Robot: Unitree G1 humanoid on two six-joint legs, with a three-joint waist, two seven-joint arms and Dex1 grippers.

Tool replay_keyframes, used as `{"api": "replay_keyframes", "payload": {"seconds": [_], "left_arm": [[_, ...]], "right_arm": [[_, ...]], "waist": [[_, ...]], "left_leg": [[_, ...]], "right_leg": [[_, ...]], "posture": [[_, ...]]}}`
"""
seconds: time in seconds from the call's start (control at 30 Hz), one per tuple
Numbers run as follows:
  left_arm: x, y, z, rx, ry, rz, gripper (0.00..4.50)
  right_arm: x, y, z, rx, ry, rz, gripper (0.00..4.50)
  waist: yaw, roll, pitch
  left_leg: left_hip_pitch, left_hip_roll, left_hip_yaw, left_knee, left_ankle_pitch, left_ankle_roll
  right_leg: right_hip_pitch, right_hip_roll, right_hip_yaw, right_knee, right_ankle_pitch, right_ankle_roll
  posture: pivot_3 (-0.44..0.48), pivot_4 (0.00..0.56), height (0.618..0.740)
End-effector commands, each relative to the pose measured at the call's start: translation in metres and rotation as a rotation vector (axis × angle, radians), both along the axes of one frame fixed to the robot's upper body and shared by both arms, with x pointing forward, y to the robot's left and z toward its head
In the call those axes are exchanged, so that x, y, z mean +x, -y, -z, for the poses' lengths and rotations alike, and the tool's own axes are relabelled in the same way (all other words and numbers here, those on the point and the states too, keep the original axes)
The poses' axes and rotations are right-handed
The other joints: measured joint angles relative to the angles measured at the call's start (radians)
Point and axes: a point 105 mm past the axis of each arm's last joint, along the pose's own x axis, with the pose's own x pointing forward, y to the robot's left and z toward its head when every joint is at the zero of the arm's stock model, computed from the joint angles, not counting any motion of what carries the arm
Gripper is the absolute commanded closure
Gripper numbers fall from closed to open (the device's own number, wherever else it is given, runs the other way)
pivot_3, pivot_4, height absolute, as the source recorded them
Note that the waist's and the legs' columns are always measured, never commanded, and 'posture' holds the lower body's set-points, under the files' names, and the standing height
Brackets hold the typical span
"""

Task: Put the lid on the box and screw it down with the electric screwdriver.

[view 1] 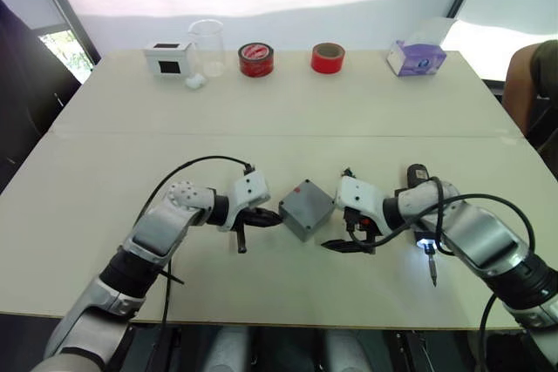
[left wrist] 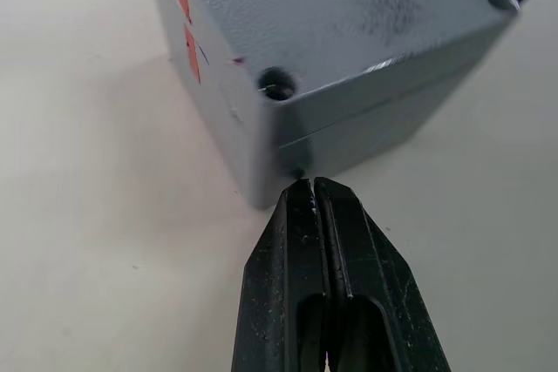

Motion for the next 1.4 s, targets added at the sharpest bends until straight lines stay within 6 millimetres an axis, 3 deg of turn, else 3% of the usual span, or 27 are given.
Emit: {"api": "replay_keyframes", "payload": {"seconds": [0.03,0.63,0.87,1.03,1.2,1.37,1.4], "left_arm": [[0.008,0.003,-0.013,-0.016,0.07,0.002,4.5],[0.014,0.005,-0.015,-0.018,0.086,0.011,4.5],[0.002,-0.017,-0.037,-0.067,0.023,0.011,4.5],[0.012,-0.027,-0.068,-0.157,0.041,-0.035,4.5],[0.006,-0.016,-0.091,-0.242,0.03,0.016,4.5],[-0.002,-0.004,-0.097,-0.254,0.03,0.068,4.5],[-0.002,-0.003,-0.096,-0.251,0.031,0.07,4.5]], "right_arm": [[-0.011,-0.011,-0.011,0.057,0.007,-0.036,0.03],[-0.017,-0.018,-0.01,0.05,0.013,-0.027,0.03],[0.003,0.021,-0.058,0.238,0.048,0.199,0.03],[0.028,0.051,-0.068,0.345,0.102,0.386,0.03],[0.057,0.063,-0.049,0.355,0.175,0.528,0.03],[0.07,0.062,-0.03,0.379,0.196,0.565,0.03],[0.073,0.063,-0.028,0.381,0.203,0.575,0.24]], "waist": [[0.0,0.0,0.0],[0.0,0.0,0.0],[0.001,0.0,0.0],[0.001,-0.001,0.0],[-0.002,-0.001,0.0],[-0.004,-0.001,0.0],[-0.003,-0.001,0.0]], "left_leg": [[0.0,0.0,0.0,0.0,0.0,0.0],[0.0,0.0,0.0,0.0,0.0,0.0],[0.0,0.0,0.0,0.0,0.0,0.0],[0.001,0.0,-0.001,0.0,0.0,0.0],[0.001,0.0,0.0,0.0,0.001,-0.001],[0.001,0.0,0.0,-0.001,0.001,-0.003],[0.001,0.0,0.0,-0.001,0.001,-0.002]], "right_leg": [[0.0,0.0,0.0,0.0,0.0,0.0],[0.0,0.0,0.0,0.0,0.0,0.0],[0.0,0.0,0.0,0.0,0.0,0.0],[0.001,0.0,0.0,0.0,0.0,0.0],[0.0,0.0,0.0,0.001,0.0,0.0],[0.0,0.0,0.0,0.001,0.0,0.0],[0.0,0.001,0.0,0.001,0.0,0.0]], "posture": [[0.0,0.15,0.74],[0.0,0.15,0.74],[0.0,0.15,0.74],[0.0,0.15,0.74],[0.0,0.15,0.74],[0.0,0.15,0.74],[0.0,0.15,0.74]]}}
